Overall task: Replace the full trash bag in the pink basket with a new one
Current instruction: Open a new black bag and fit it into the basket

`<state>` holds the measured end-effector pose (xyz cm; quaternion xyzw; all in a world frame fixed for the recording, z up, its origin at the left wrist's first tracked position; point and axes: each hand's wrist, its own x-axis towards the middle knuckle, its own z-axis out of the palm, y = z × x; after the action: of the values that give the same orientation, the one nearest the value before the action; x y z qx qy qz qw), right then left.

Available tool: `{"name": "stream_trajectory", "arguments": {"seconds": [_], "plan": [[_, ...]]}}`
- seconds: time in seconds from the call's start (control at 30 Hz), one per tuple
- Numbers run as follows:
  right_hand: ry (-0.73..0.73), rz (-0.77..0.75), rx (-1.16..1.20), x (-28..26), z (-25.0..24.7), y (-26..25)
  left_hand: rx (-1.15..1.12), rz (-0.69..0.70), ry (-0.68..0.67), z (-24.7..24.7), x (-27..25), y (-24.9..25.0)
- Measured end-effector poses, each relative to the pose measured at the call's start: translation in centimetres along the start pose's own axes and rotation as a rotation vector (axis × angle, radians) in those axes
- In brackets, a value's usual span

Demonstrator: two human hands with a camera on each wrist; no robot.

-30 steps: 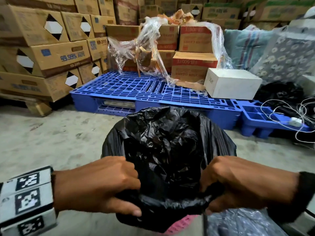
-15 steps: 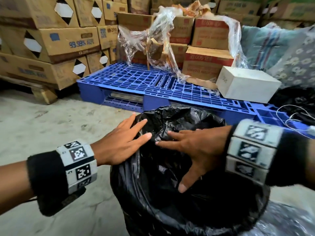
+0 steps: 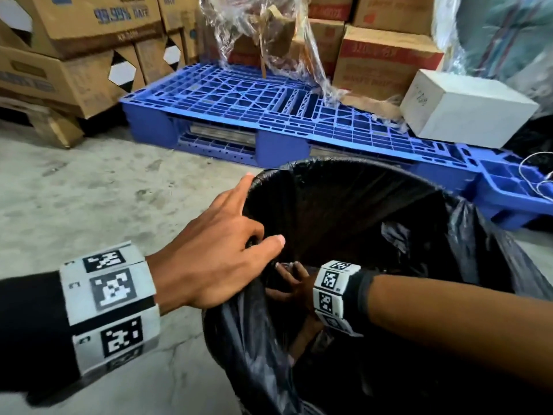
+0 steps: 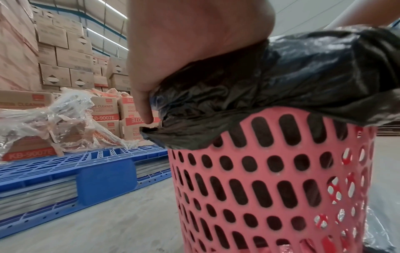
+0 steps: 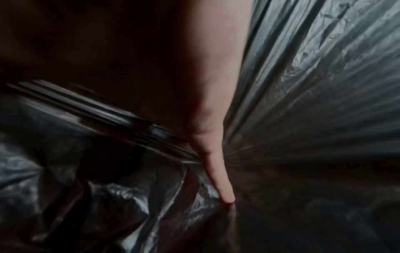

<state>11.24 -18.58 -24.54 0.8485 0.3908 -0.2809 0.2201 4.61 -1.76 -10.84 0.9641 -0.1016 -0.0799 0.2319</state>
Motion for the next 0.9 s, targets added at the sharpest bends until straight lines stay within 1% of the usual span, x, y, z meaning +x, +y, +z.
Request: {"name": "stream_trajectory", "arguments": {"seconds": [0.03, 0.1, 0.13, 0.17, 0.23, 0.27, 0.3, 0.33, 0.4, 0.5, 0.6, 0.63, 0.7, 0.73, 0.77, 0.83, 0.9], "plan": [[0.011, -0.014, -0.030, 0.5, 0.8, -0.1, 0.018, -0.003, 0.004, 0.0, 0.0, 0.0], [0.000, 0.036, -0.046, 0.4, 1.3, -0.4, 0.043, -0.001, 0.016, 0.1, 0.1, 0.1], [-0.069, 0.083, -0.020, 0.2, 1.3, -0.6, 0.044, 0.006, 0.019, 0.1, 0.0, 0.1], [-0.036, 0.091, -0.018, 0.5, 1.9, -0.7, 0.046, 0.014, 0.024, 0.1, 0.0, 0.2], [0.013, 0.039, -0.023, 0.7, 2.2, -0.3, 0.043, 0.018, 0.036, -0.1, 0.0, 0.2], [-0.039, 0.022, -0.032, 0.2, 1.6, 0.0, 0.037, 0.016, 0.037, -0.2, -0.1, 0.3], [-0.063, 0.004, -0.041, 0.0, 1.0, 0.5, 0.033, 0.018, 0.038, -0.1, -0.1, 0.4], [-0.062, -0.009, -0.070, -0.6, -0.3, 1.1, 0.040, 0.025, 0.043, -0.1, -0.1, 0.3], [-0.071, -0.010, -0.110, -0.5, -1.0, 1.8, 0.045, 0.025, 0.047, -0.1, -0.1, 0.3], [0.010, -0.082, -0.239, -1.5, -0.2, 1.9, 0.042, 0.013, 0.051, 0.0, 0.0, 0.3], [-0.083, -0.108, -0.288, -2.5, 0.1, 1.2, 0.047, 0.011, 0.057, 0.2, 0.2, 0.0], [-0.155, -0.111, -0.253, -2.1, -0.5, 1.1, 0.051, 0.014, 0.058, 0.2, 0.2, 0.0], [-0.376, -0.091, -0.109, -2.0, -2.4, 1.1, 0.050, 0.008, 0.061, 0.1, 0.3, 0.0], [-0.369, -0.062, 0.017, -2.1, -3.5, 1.4, 0.046, -0.001, 0.063, 0.1, 0.3, 0.1], [-0.268, -0.006, 0.126, -2.9, -5.0, 1.5, 0.041, -0.012, 0.068, 0.1, 0.4, 0.0], [-0.074, 0.083, 0.248, -5.6, -7.9, 2.8, 0.030, -0.024, 0.074, 0.1, 0.4, 0.0], [-0.038, 0.075, 0.289, -9.4, -10.6, 4.3, 0.025, -0.015, 0.092, 0.2, 0.5, 0.0]]}}
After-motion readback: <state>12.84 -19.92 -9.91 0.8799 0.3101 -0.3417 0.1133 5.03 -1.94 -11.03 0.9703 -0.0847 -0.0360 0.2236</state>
